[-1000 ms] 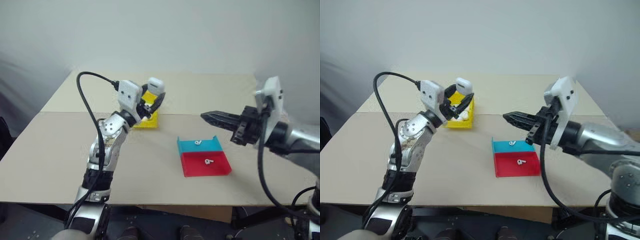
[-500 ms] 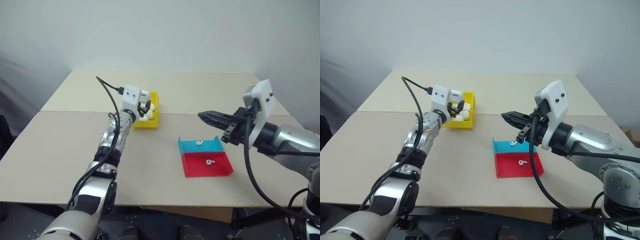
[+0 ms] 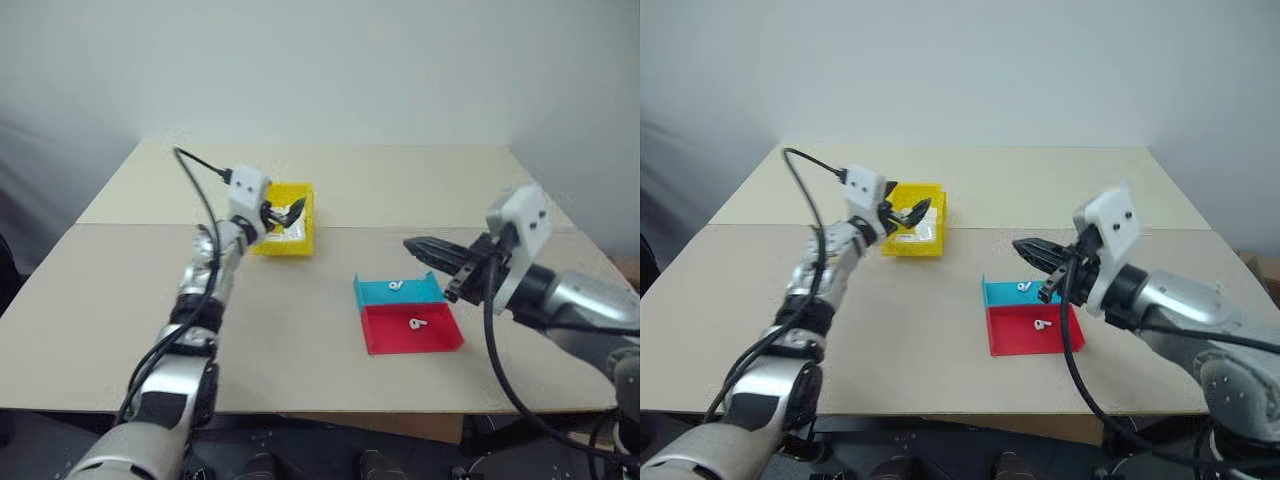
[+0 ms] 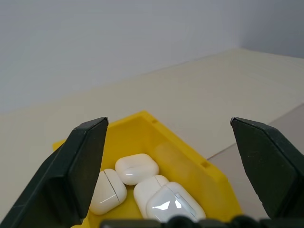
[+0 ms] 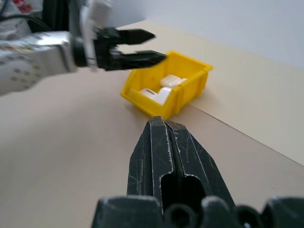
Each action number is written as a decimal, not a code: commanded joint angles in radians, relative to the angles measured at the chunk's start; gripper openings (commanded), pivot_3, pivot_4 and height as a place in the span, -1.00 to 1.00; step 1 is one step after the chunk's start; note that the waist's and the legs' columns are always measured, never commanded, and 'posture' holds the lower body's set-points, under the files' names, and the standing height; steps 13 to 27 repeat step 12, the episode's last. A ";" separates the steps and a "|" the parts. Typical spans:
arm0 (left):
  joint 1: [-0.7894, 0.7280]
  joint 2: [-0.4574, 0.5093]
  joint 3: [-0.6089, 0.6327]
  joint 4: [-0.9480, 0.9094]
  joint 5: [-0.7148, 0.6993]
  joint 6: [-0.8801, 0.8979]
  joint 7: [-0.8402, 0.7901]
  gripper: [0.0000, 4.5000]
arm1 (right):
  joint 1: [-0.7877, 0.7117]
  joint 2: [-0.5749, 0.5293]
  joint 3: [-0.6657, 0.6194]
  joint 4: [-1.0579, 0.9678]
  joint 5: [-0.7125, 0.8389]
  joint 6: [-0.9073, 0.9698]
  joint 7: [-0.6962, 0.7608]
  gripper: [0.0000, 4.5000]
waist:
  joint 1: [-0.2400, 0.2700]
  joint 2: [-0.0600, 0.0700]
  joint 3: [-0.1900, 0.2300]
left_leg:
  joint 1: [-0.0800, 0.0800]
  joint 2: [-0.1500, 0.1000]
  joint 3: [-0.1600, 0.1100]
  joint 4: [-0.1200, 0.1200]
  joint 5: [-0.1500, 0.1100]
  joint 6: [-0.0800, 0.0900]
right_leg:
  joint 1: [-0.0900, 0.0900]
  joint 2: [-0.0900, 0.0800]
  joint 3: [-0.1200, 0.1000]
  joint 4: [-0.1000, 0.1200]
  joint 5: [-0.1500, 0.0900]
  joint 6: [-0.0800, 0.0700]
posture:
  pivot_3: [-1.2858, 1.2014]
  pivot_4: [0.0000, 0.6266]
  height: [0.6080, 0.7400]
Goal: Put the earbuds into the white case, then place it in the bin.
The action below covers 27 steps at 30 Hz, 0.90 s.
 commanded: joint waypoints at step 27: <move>0.676 0.438 0.320 -1.025 -0.544 0.504 -0.298 1.00 | 0.194 -0.069 0.014 0.012 -0.200 -0.272 0.355 -1.00 | -0.011 0.000 0.000 | 0.009 0.001 0.001 0.002 0.000 -0.001 | 0.006 -0.001 0.000 0.002 -0.007 -0.001 | 0.03 -0.52 1.00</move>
